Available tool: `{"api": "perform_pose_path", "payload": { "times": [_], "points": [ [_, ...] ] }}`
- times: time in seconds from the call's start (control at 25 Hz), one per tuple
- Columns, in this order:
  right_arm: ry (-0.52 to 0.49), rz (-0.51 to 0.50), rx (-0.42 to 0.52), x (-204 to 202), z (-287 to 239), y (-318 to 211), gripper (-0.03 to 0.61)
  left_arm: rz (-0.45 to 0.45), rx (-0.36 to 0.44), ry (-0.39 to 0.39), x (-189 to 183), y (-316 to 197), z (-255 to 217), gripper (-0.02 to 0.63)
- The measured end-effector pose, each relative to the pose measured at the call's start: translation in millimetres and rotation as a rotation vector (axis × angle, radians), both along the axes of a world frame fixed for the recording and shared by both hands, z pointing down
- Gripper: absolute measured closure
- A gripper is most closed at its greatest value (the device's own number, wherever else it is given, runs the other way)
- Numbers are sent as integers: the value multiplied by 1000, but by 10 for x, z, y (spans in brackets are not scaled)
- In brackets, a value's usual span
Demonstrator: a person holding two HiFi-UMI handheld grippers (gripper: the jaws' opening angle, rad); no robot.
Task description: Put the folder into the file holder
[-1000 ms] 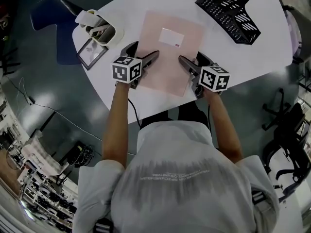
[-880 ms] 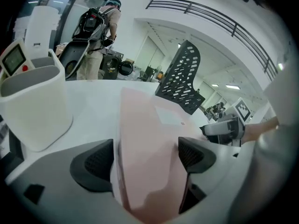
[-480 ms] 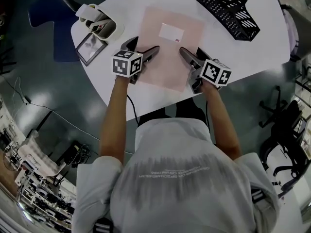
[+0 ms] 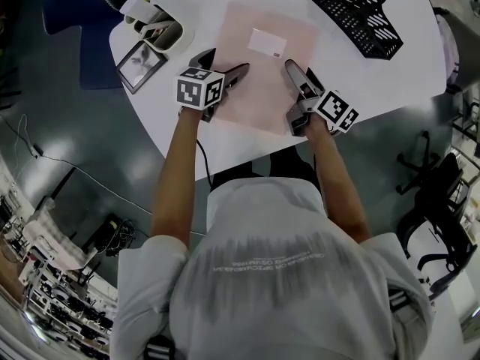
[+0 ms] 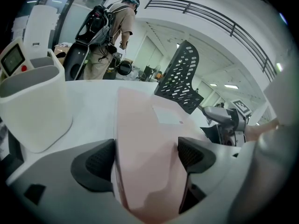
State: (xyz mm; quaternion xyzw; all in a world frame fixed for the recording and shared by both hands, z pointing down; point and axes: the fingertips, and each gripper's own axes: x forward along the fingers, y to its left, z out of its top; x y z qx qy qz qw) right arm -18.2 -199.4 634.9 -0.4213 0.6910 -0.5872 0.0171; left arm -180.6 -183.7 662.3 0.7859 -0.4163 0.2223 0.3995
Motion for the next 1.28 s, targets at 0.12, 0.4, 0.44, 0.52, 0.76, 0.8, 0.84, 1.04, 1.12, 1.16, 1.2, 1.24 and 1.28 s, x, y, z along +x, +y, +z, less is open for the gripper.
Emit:
{"api": "perform_pose_path", "payload": {
  "times": [0.12, 0.4, 0.44, 0.52, 0.76, 0.8, 0.84, 1.04, 1.12, 1.16, 1.2, 1.24, 1.28],
  "points": [
    [-58, 11, -5, 23, -42, -24, 133, 1, 0, 7, -3, -8, -6, 184],
    [-117, 18, 0, 50, -32, -22, 135, 5, 2, -2, -4, -5, -7, 184],
    [-131, 22, -7, 53, -32, -19, 135, 5, 2, 0, -3, -4, -9, 184],
    [-152, 36, -15, 63, -34, -7, 135, 6, 1, 5, 1, -3, -13, 184],
    [-176, 33, -52, 61, 31, 3, 135, 14, 0, 35, -10, -4, -19, 184],
    [-177, 25, -53, 45, 40, 7, 135, 16, 1, 38, -10, -3, -22, 184],
    [-179, 18, -53, 33, 45, 11, 135, 16, 0, 41, -7, -2, -23, 184],
    [-220, -52, -69, -19, 53, 20, 137, 12, 0, 49, -15, -1, -25, 184],
    [-238, -79, -78, -33, 56, 22, 137, 9, -1, 52, -20, 1, -30, 184],
    [-254, -87, -85, -35, 59, 24, 141, 8, -2, 55, -20, 1, -33, 184],
    [-274, -98, -91, -39, 59, 28, 151, 9, -2, 60, -19, 0, -35, 184],
    [-298, -116, -95, -51, 52, 38, 161, 11, -3, 66, -17, 0, -37, 184],
    [-333, -139, -99, -81, 37, 59, 169, 13, -3, 73, -15, 1, -40, 184]
  ]
}}
